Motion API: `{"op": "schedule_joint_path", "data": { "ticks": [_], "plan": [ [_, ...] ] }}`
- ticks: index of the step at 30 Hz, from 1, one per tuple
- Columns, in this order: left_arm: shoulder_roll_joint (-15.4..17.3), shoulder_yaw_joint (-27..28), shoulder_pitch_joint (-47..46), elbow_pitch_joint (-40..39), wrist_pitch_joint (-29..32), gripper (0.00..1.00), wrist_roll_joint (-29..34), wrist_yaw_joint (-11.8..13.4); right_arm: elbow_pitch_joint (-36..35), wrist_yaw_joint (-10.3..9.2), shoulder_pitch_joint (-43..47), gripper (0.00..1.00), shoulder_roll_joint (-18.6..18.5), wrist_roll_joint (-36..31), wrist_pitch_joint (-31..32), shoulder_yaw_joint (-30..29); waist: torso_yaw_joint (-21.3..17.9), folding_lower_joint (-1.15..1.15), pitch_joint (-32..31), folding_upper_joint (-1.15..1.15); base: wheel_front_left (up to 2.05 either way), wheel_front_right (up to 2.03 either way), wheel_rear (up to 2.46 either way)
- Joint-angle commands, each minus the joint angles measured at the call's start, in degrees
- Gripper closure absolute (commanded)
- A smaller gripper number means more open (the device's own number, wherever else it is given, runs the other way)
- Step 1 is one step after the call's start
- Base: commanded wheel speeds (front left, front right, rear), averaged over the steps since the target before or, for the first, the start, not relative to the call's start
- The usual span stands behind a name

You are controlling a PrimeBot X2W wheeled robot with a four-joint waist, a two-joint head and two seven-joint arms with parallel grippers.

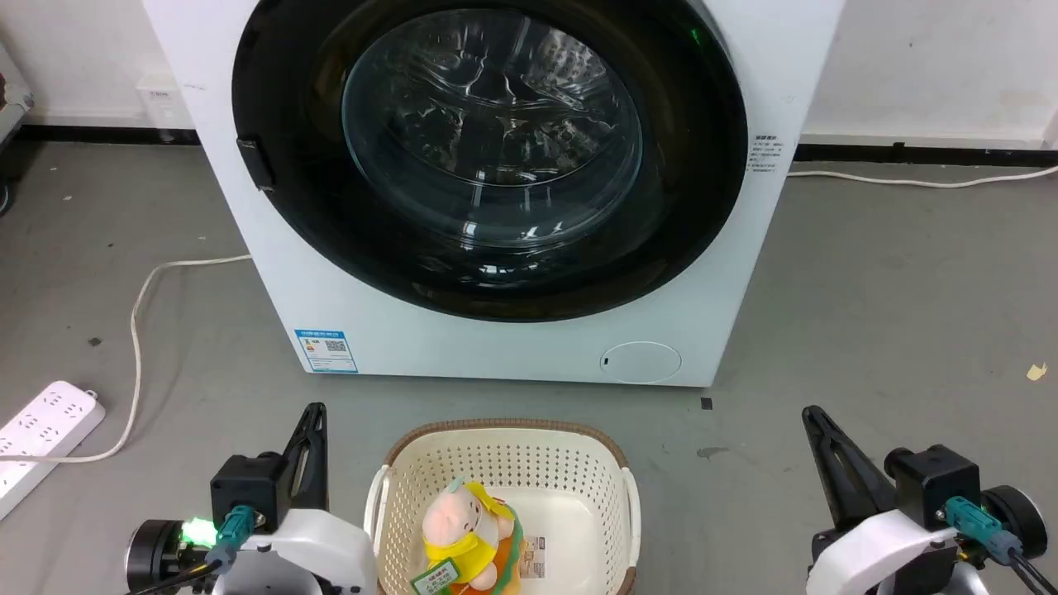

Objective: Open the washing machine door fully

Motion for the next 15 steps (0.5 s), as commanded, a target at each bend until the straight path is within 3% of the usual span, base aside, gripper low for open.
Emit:
{"op": "schedule_joint_path", "data": {
  "ticks": [1, 15],
  "plan": [
    [0.1, 0.0, 0.8, -0.2, 0.0, 1.00, 0.2, 0.2, -0.2, -0.04, 0.3, 1.00, 0.3, -0.4, 0.0, -0.1, 0.0, 0.00, 0.0, 0.00, 0.00, 0.00, 0.00],
    [0.1, 0.0, 0.8, -0.2, 0.0, 1.00, 0.2, 0.2, -0.2, -0.04, 0.3, 1.00, 0.3, -0.4, 0.0, -0.1, 0.0, 0.00, 0.0, 0.00, 0.00, 0.00, 0.00]
  ]
}}
